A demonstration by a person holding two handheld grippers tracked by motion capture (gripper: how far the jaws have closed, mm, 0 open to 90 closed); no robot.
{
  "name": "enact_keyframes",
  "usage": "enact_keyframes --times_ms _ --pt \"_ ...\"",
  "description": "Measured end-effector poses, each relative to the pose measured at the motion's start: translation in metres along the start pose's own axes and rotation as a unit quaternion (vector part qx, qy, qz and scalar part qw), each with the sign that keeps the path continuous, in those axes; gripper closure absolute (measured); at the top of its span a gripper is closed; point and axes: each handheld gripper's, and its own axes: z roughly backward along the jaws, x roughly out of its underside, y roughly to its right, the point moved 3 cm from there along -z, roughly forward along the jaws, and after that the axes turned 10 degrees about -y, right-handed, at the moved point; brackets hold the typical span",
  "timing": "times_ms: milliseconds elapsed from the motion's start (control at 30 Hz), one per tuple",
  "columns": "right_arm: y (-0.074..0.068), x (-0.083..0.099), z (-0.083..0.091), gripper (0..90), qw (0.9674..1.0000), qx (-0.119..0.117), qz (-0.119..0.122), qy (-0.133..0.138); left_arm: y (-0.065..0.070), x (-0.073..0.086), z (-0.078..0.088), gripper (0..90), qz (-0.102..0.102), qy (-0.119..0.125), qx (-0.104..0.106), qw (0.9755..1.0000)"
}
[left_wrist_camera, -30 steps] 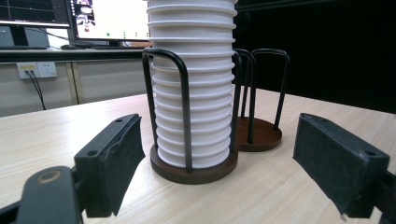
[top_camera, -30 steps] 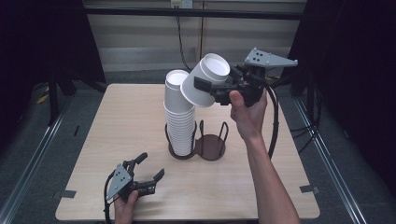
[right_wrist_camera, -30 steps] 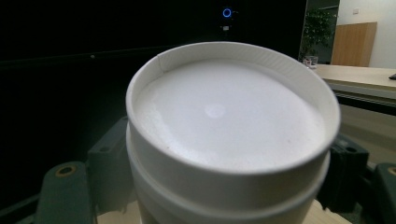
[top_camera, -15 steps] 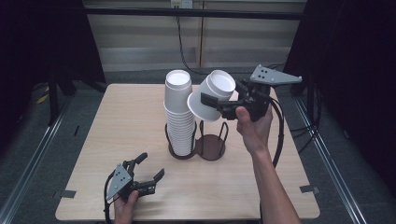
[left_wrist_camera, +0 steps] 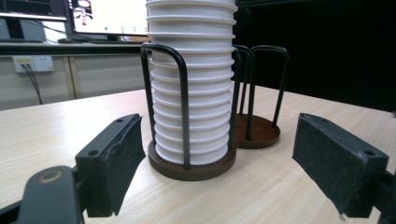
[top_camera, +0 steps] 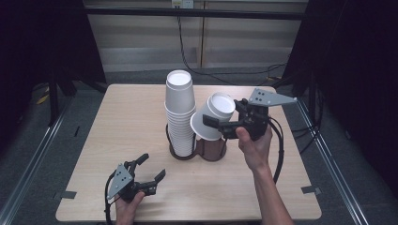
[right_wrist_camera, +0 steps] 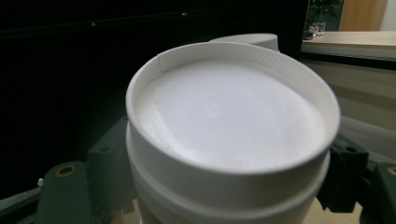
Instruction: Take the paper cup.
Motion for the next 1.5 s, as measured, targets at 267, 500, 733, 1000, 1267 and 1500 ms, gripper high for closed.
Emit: enact_keyframes --times_ms 267,500,733,1000,1267,1500 --pt "-0.007 0.022 -0.015 21.3 0.9998 -0.018 -0.001 -0.013 0.002 -0.002 -0.001 17.6 -0.003 -0.015 0.012 0.9998" --pt "-0.010 0.040 -0.028 21.3 0.9991 -0.028 0.003 -0.032 0.002 -0.011 0.003 18.2 0.007 -0.008 0.026 0.9996" --pt "-0.013 0.058 -0.036 21.3 0.9984 -0.041 -0.005 -0.038 0.006 -0.020 0.005 18.1 -0.015 -0.012 0.050 0.9986" --pt "-0.019 0.077 -0.048 21.4 0.9962 -0.072 -0.019 -0.046 0.012 -0.027 0.001 16.6 -0.021 -0.020 0.078 0.9965" --pt "-0.024 0.095 -0.055 21.4 0.9946 -0.085 -0.022 -0.054 0.024 -0.032 -0.008 16.2 -0.034 -0.036 0.120 0.9916" --pt "-0.021 0.109 -0.060 21.3 0.9933 -0.095 -0.034 -0.055 0.031 -0.037 -0.012 15.9 -0.036 -0.044 0.142 0.9883"
